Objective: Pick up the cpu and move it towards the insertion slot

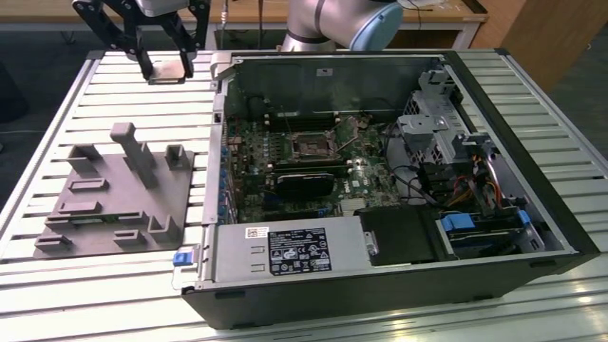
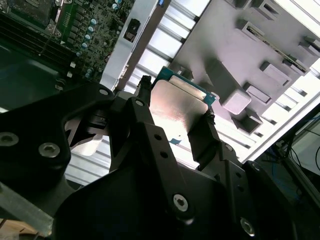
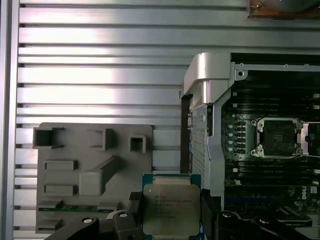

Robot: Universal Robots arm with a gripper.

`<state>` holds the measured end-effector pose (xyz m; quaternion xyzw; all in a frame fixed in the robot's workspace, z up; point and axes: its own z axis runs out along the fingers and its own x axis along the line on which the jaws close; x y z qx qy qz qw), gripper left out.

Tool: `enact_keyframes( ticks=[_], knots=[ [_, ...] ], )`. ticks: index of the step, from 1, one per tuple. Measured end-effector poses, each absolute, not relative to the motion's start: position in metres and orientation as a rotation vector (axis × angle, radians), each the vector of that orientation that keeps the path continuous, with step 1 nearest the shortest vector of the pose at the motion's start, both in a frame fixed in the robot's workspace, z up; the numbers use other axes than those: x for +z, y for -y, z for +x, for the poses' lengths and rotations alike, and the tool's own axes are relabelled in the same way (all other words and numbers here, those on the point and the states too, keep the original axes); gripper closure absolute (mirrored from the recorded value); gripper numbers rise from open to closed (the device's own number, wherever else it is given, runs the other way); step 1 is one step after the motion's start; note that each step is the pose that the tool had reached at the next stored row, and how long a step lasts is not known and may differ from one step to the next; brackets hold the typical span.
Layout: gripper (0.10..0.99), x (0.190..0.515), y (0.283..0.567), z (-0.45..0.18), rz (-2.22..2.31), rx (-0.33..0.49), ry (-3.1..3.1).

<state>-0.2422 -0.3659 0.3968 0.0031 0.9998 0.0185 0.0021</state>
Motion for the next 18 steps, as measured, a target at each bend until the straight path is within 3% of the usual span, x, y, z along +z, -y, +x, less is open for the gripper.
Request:
enact_keyframes(
  ticks=[18],
  knots=[
    [0.541, 0.3968, 0.3622, -0.233, 0.01, 0.058, -3.137]
  ],
)
